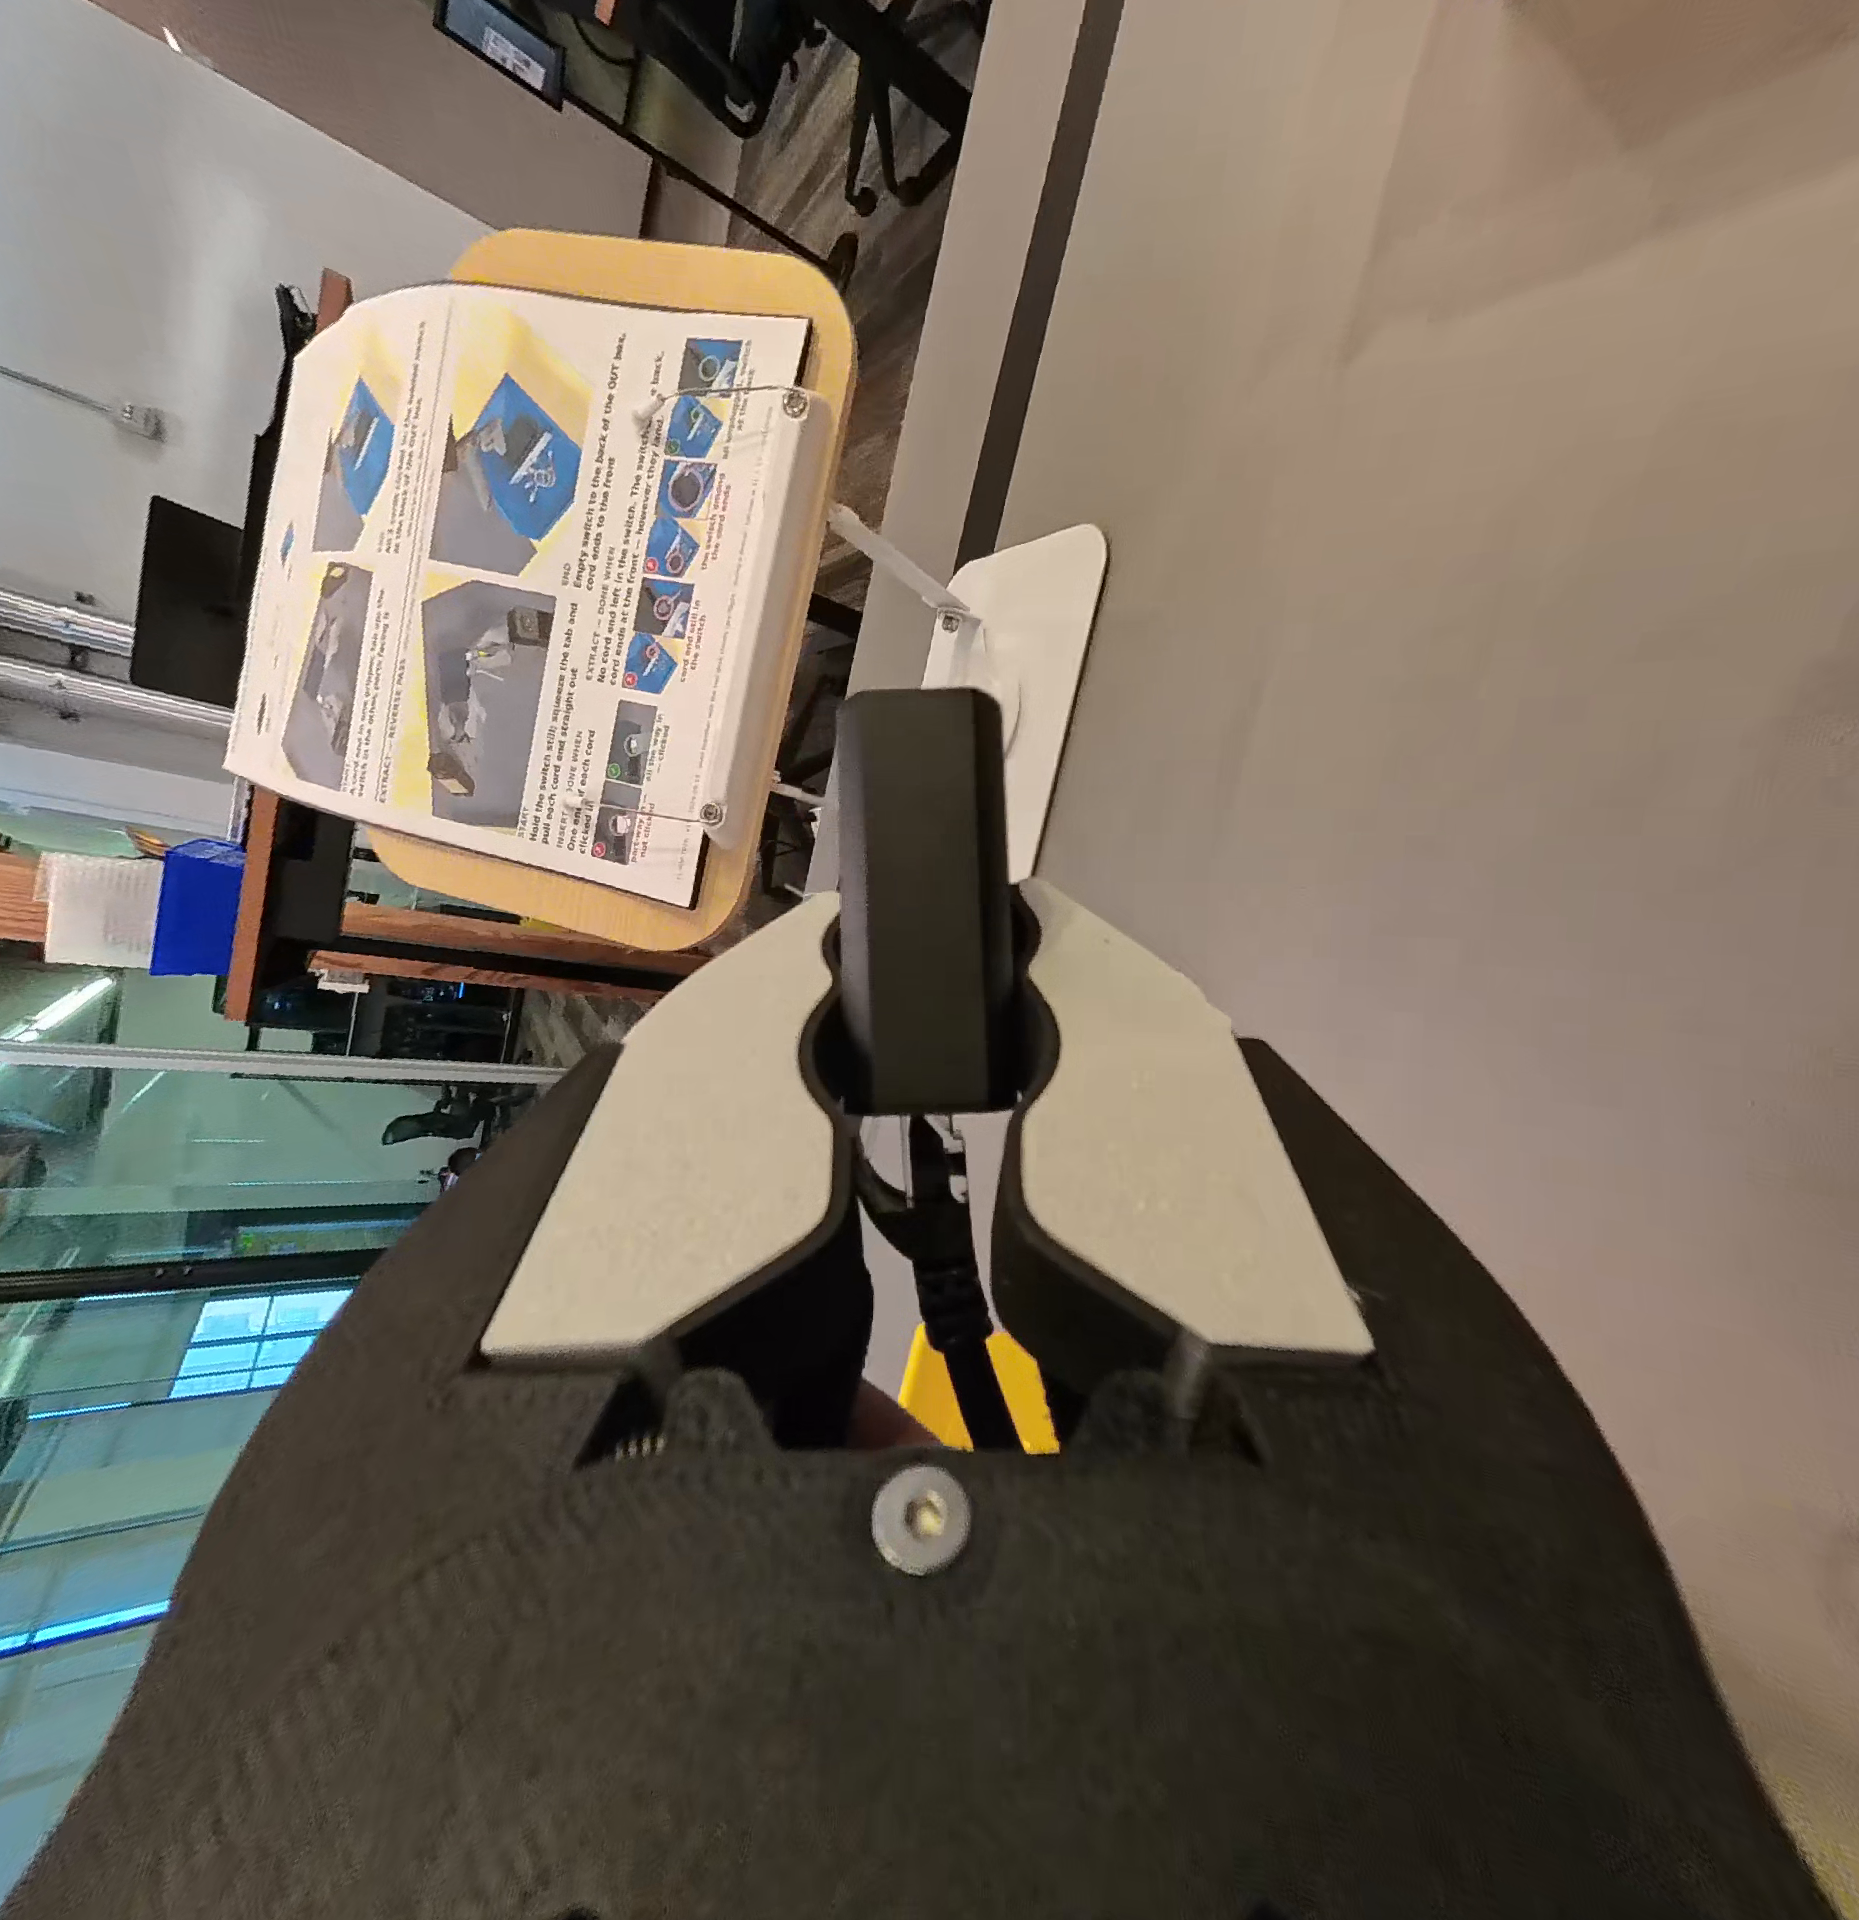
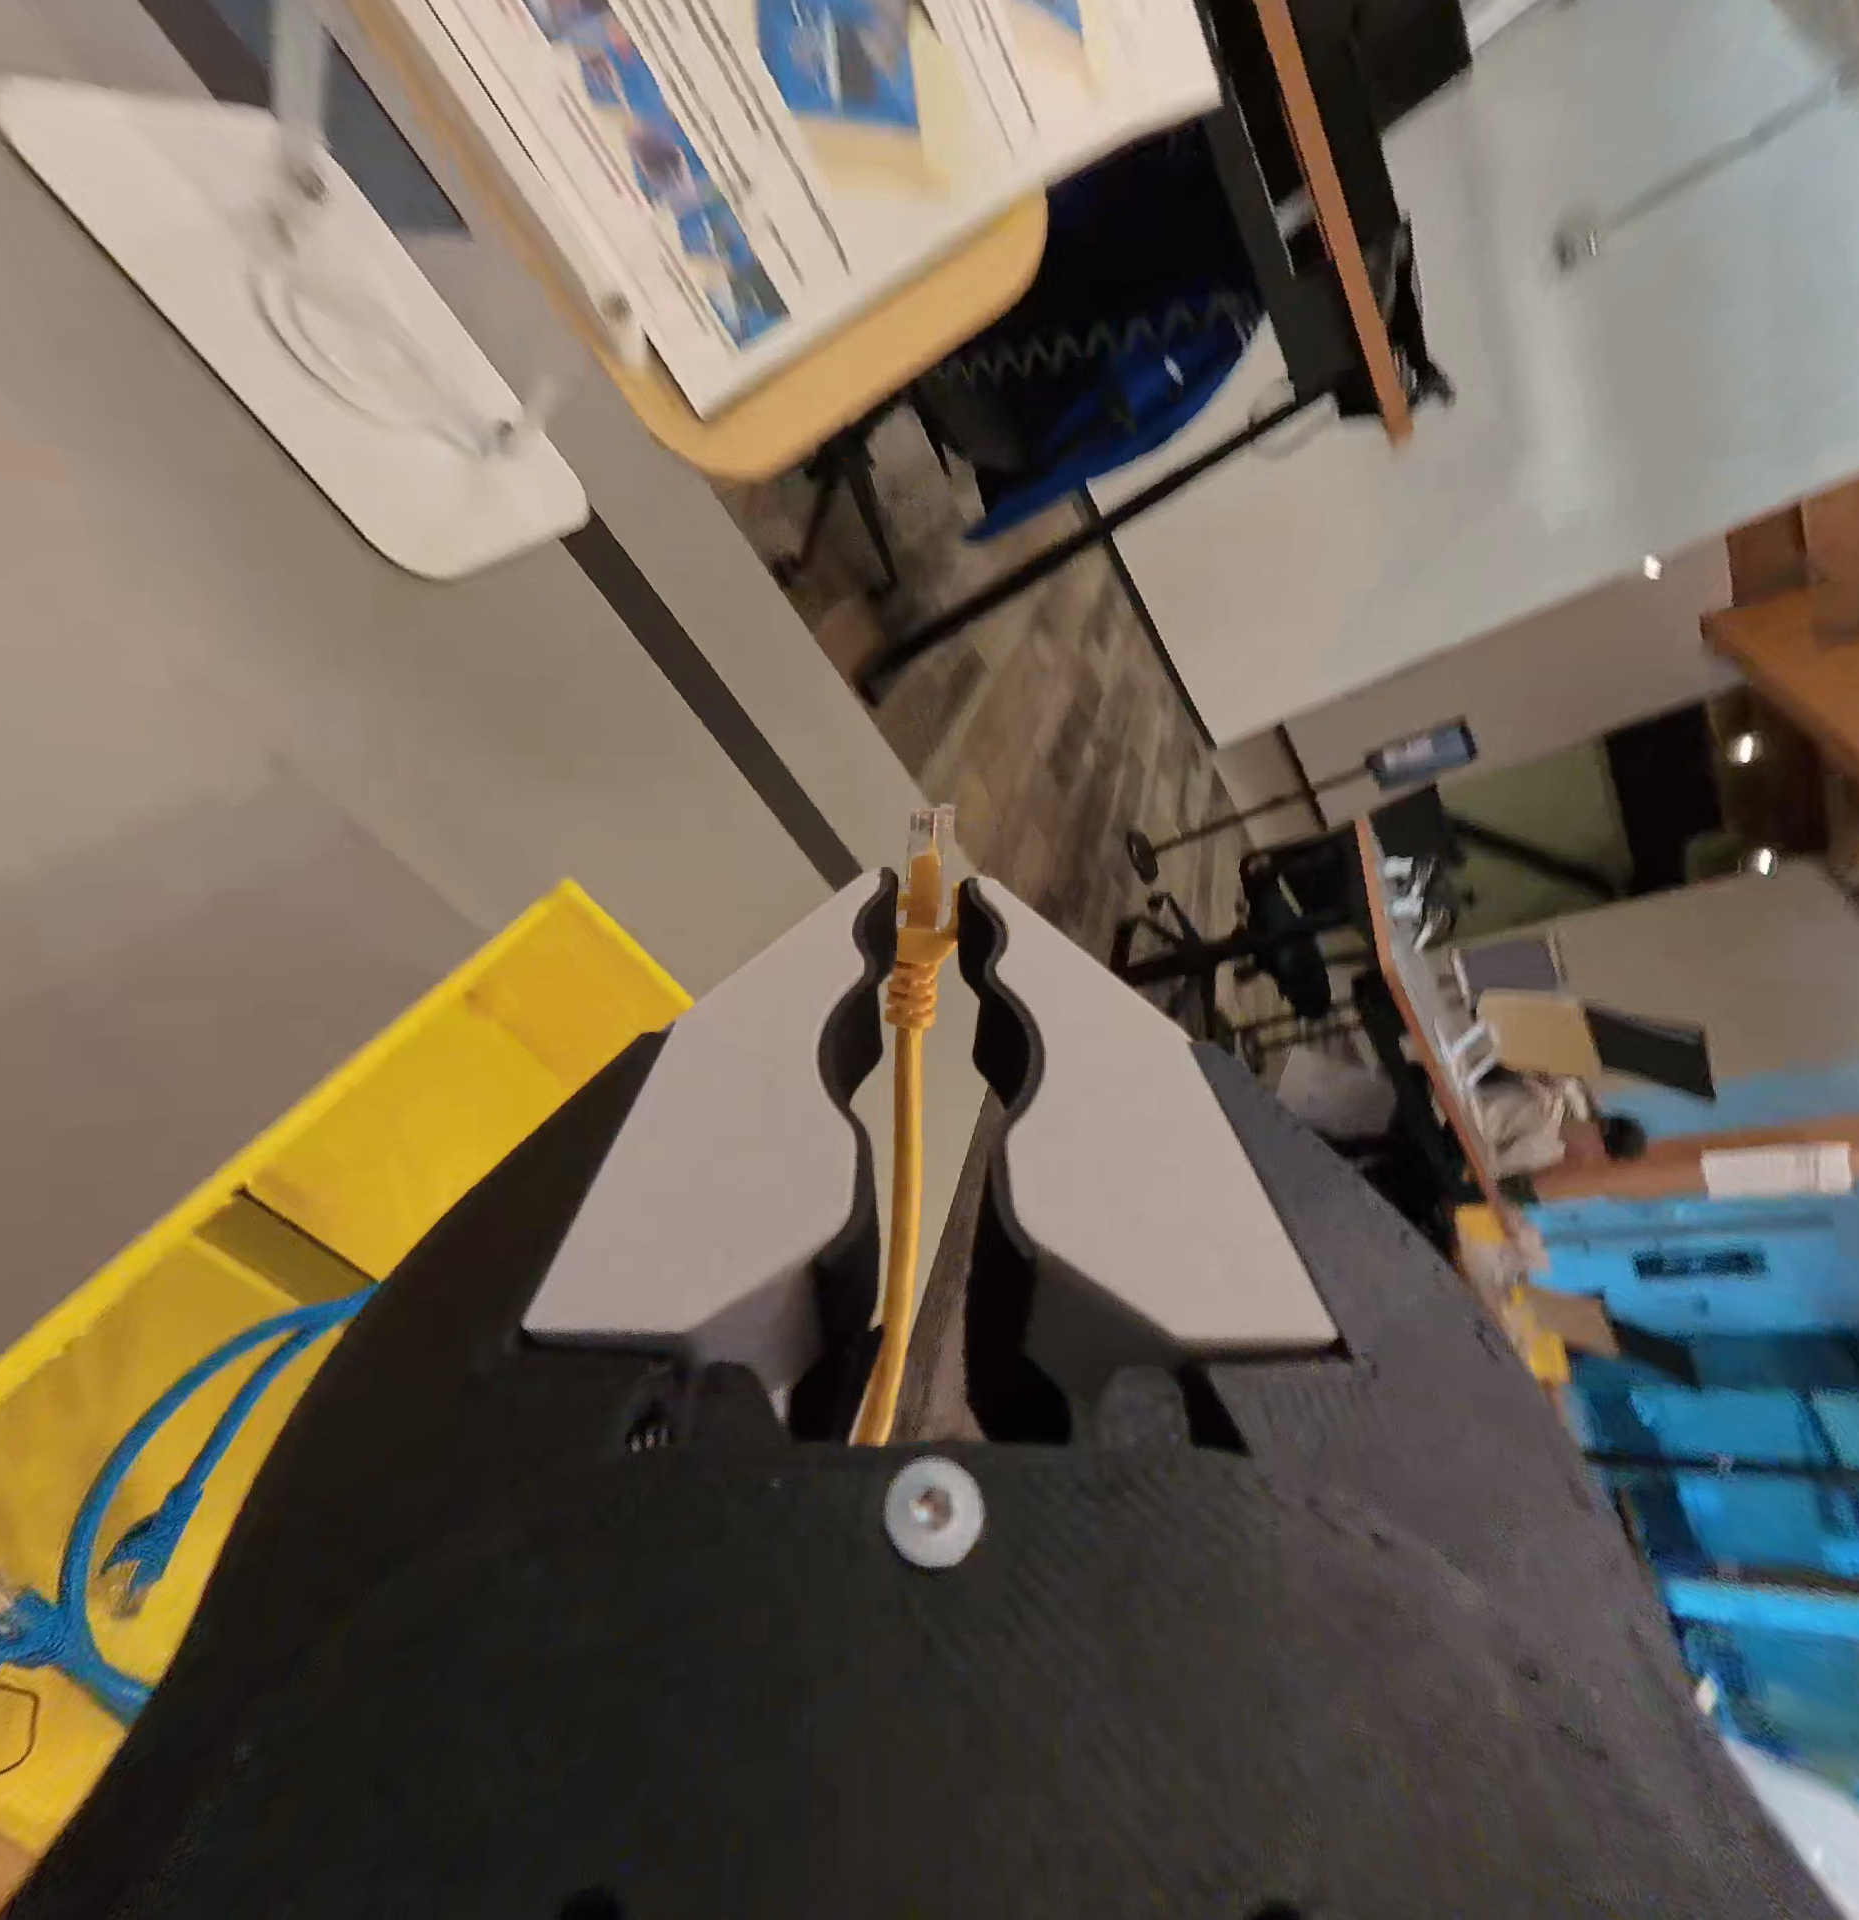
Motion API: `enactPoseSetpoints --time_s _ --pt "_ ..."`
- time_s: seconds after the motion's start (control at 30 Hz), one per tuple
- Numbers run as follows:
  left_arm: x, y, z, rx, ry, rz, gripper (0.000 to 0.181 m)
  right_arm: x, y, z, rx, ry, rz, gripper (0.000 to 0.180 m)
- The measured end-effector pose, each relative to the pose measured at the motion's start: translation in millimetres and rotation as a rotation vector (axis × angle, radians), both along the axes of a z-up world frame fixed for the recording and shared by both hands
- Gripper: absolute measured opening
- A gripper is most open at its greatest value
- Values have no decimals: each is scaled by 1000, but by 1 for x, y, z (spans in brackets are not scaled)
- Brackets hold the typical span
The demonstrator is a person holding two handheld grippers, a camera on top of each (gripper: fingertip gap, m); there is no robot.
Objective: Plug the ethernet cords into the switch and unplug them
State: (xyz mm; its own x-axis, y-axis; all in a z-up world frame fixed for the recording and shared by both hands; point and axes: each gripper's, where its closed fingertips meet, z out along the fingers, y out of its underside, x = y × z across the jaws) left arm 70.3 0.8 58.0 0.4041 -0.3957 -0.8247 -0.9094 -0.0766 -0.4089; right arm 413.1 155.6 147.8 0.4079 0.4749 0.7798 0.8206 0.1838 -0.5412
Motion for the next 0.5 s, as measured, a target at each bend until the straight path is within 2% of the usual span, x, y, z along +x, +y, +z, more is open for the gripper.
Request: enactPoseSetpoints --time_s 0.27,0.5 --pt "6 0 -2 -5 27 0 24 77 25 -96 -68 125 -206 10" --pt "7 3 -2 -13 50 0 24 109 26 -156 -133 173 -296 10"
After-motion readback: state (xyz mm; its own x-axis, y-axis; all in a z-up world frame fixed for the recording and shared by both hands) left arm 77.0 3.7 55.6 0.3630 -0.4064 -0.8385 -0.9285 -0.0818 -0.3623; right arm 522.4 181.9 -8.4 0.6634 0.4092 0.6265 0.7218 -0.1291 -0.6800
